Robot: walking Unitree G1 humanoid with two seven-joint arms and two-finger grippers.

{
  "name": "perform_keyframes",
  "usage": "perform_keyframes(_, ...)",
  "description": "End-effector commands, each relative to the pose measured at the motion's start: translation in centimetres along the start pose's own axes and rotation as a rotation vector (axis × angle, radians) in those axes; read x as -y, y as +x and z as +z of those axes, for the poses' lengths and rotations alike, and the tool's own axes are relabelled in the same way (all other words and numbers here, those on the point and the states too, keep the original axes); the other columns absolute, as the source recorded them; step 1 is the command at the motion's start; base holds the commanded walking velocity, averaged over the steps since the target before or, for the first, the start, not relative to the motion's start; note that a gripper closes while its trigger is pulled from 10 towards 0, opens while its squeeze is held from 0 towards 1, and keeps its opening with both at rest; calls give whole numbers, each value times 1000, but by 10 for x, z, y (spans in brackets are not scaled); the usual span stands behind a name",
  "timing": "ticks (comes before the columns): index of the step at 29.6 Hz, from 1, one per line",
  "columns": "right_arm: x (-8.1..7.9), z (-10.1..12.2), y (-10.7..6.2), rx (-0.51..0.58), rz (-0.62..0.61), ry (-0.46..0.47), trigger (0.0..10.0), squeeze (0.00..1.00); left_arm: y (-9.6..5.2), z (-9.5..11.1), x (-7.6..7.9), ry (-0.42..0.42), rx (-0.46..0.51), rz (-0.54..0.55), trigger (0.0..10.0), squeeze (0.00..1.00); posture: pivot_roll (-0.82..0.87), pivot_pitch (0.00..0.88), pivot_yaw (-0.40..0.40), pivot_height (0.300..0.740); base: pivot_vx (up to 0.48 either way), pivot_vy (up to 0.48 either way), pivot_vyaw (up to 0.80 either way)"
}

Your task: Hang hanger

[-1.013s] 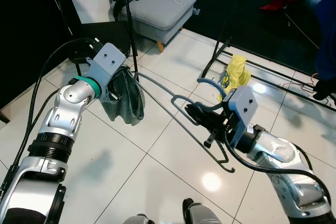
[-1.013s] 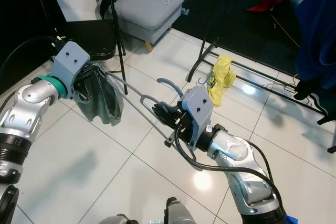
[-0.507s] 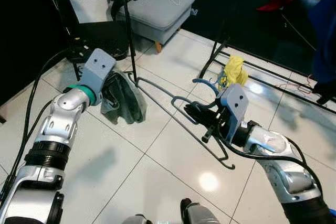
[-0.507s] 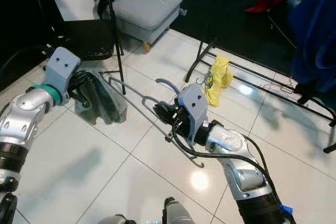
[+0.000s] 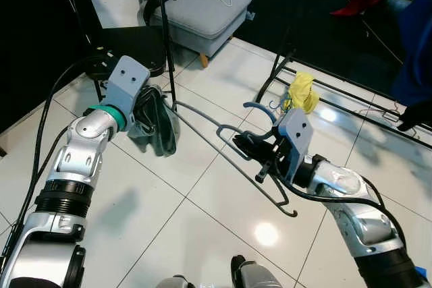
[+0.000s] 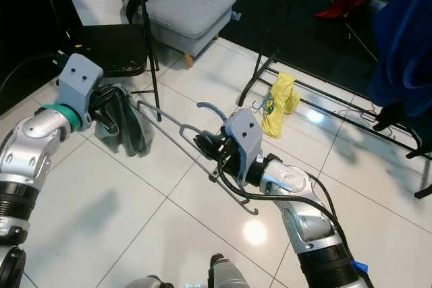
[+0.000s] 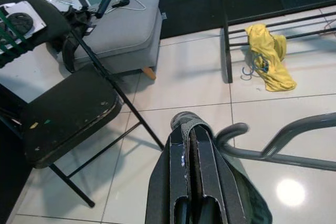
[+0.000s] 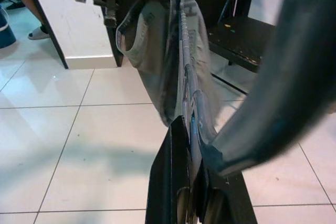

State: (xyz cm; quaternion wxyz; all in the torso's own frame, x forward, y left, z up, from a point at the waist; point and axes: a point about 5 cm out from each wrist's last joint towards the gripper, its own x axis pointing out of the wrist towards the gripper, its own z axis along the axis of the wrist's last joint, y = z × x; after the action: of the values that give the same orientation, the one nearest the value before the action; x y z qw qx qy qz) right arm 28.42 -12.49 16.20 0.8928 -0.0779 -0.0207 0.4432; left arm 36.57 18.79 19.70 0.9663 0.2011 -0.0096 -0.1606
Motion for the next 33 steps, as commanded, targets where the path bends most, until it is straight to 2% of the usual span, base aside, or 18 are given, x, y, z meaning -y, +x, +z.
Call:
perform_keyframes(1, -4, -2, 3, 2, 25, 2, 10000, 0, -1, -2, -1, -10, -15, 1, 10000, 0, -10, 81, 75, 740, 0, 0, 0)
perform_keyframes(13, -5, -9, 3, -13, 24, 7, 10000, 0, -1, 0, -1, -12, -11, 2, 10000, 0, -3, 78, 76, 740, 0, 0, 0)
perform_keyframes(18, 0, -14, 5, -37, -15, -9, 10000, 0, -2, 3, -2, -15, -2, 0, 10000, 0, 2, 82, 77, 740, 0, 0, 0)
perform_keyframes(24, 9, -15, 18, -36, -49, -19, 10000, 0, -4, 7, -5, -11, 8, -4, 10000, 0, 15, 80, 83, 740, 0, 0, 0)
perform_keyframes(33, 17, -12, 27, -28, -77, -57, 10000, 0, -6, 9, -5, 1, 8, -19, 10000, 0, 24, 80, 87, 740, 0, 0, 0)
